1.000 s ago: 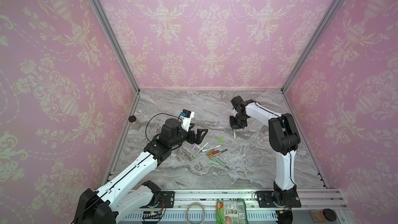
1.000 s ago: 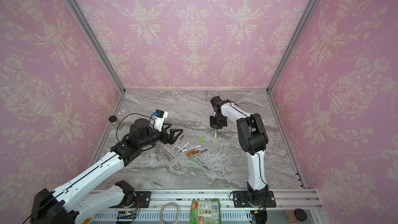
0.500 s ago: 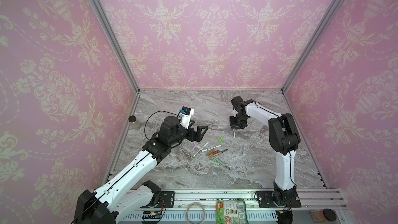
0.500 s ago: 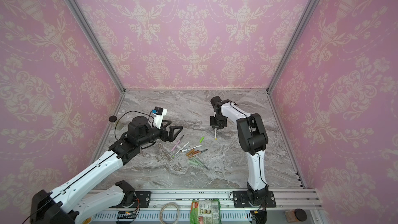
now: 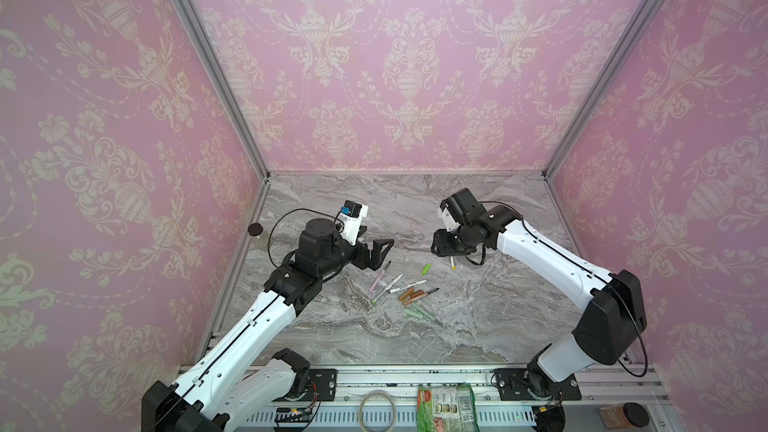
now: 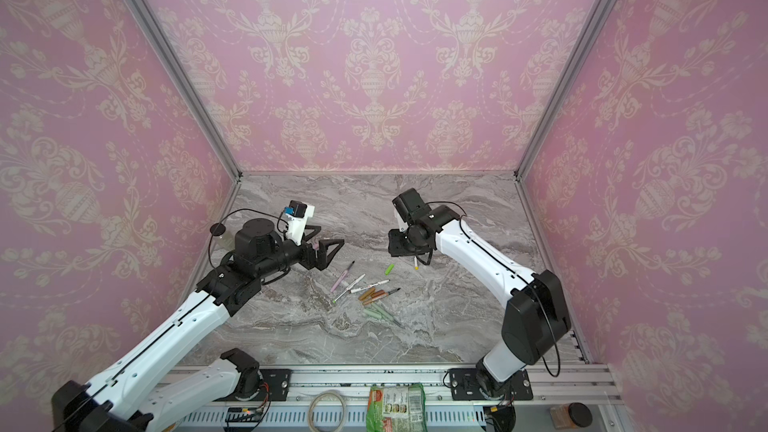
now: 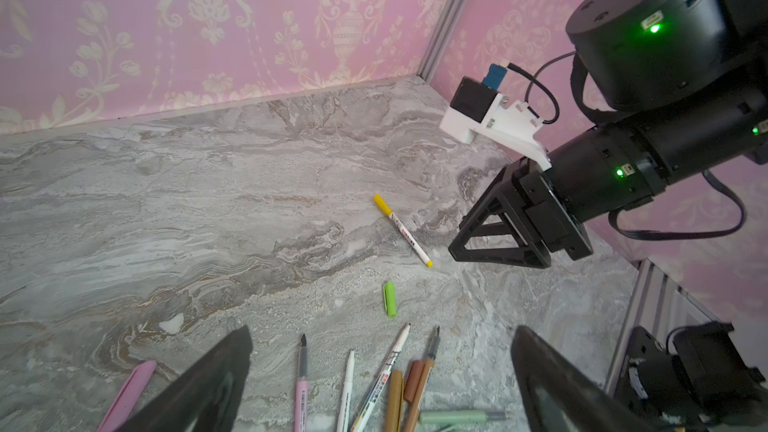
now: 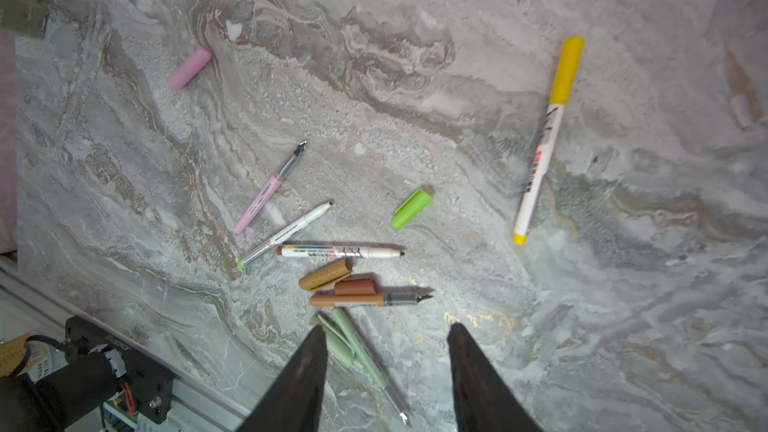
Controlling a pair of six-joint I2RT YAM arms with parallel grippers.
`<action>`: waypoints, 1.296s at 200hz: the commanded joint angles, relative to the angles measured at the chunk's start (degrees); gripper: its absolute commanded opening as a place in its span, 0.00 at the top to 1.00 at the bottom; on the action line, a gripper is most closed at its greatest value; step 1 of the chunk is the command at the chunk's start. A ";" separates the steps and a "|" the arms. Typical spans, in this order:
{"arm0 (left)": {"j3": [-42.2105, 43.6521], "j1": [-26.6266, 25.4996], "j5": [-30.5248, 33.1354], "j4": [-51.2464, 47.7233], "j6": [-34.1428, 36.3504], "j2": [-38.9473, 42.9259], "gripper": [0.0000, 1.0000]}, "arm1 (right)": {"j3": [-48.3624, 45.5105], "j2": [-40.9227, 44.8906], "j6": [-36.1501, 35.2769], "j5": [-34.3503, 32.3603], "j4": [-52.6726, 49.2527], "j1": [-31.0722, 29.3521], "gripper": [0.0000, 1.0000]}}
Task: Insert the pens into the pen caps
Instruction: 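Move the right gripper to the pink pen and grasp it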
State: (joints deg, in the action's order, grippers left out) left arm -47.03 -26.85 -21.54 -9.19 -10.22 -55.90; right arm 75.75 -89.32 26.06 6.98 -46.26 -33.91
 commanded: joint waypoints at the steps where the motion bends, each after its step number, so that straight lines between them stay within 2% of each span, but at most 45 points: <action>1: -1.14 -0.71 -6.63 -4.84 8.04 0.75 0.01 | -4.68 1.85 4.92 0.83 0.07 -3.61 0.50; 31: -0.89 -1.74 -6.89 -8.73 13.35 2.17 0.01 | -8.90 3.34 7.81 -0.63 -0.32 -8.70 0.49; 52: -1.05 -4.63 -4.12 -12.14 16.36 2.28 0.02 | -12.72 4.56 10.51 -0.72 -0.19 -10.69 0.50; 103: 0.17 -11.12 2.61 -14.00 16.90 3.33 0.04 | -17.73 6.88 12.69 -0.92 1.49 -14.26 0.50; 134: 2.05 -11.64 9.10 -13.71 15.25 6.63 0.05 | -16.93 6.20 13.62 -2.83 3.57 -15.55 0.52; 172: 4.68 -11.59 19.60 -12.40 10.24 13.44 0.07 | -9.06 0.76 17.97 -6.09 7.88 -16.19 0.53; 203: 9.80 -11.57 26.99 -10.58 5.99 21.51 0.07 | 1.04 -8.22 21.78 -7.49 10.28 -17.92 0.53; 231: 13.34 -11.62 31.66 -9.80 2.19 28.32 0.06 | 11.15 -18.16 23.05 -8.07 7.41 -18.93 0.53; 259: 15.79 -11.52 34.91 -10.84 -1.44 31.40 0.03 | 18.56 -25.89 22.58 -9.95 3.96 -19.79 0.52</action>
State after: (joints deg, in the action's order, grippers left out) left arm -33.34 -38.17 7.33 -19.86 -6.20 -26.26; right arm 89.95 -110.39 47.22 -0.14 -38.00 -52.95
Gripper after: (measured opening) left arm 0.961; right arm 0.480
